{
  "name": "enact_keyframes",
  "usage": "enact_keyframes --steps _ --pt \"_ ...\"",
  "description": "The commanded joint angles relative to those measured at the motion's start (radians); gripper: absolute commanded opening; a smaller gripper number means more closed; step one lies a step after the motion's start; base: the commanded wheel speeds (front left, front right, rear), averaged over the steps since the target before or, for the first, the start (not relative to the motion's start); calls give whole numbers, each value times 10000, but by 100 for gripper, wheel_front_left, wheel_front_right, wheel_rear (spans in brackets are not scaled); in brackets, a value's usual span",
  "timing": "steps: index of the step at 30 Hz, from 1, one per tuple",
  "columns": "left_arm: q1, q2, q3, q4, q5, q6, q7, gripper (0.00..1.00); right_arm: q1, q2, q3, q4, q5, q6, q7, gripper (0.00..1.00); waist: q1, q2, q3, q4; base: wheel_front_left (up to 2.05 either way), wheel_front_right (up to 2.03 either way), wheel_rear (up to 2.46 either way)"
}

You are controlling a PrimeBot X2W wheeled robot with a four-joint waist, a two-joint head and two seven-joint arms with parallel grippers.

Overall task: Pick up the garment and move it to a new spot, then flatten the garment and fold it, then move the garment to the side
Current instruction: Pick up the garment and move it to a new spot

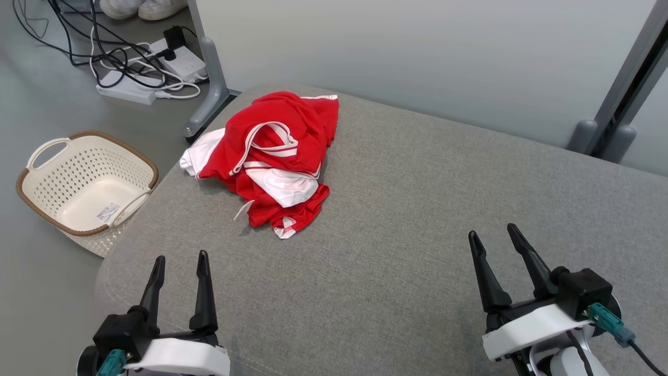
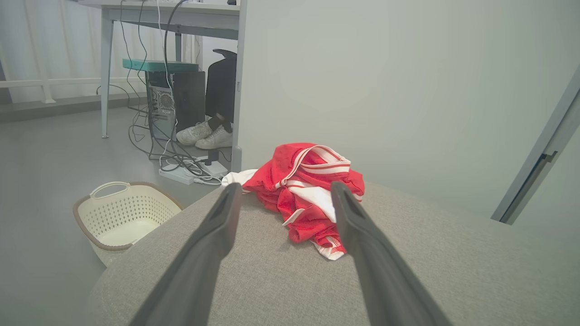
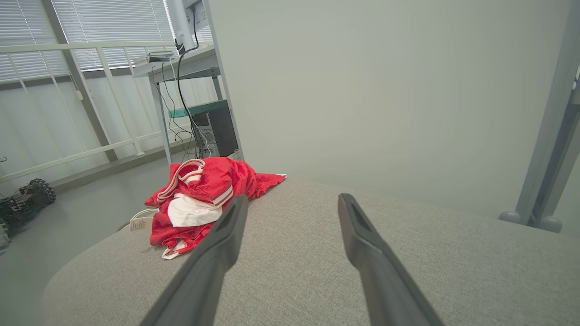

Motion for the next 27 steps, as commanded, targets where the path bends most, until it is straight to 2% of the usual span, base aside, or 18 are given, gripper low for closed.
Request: enact_keyframes --steps 1,7,13,16,21,27 --pt "-110 41 39 -15 -44 6 -33 100 -13 -60 -2 -52 -26 1 -30 100 0 0 76 -24 0 0 0" --pt "-520 40 231 221 -71 -174 -35 100 -429 -64 -28 -252 -405 1 -30 100 0 0 829 -296 0 0 0" --pt "-1622 41 635 569 14 -582 -33 100 -955 -111 -106 -655 -902 1 -30 100 0 0 2106 -748 0 0 0" --pt "-2458 58 922 954 4 -922 -32 100 -1289 -227 -61 -891 -1050 1 -32 100 0 0 2764 -1009 0 0 0" --pt "-4273 546 1164 2271 -319 -1617 197 100 -1734 -430 -36 -1294 -1145 1 -30 100 0 0 3719 -1381 0 0 0" --pt "-6437 1503 1266 3484 -999 -2020 1932 100 -2086 -568 67 -1521 -1204 1 -26 100 0 0 4531 -1790 0 0 0"
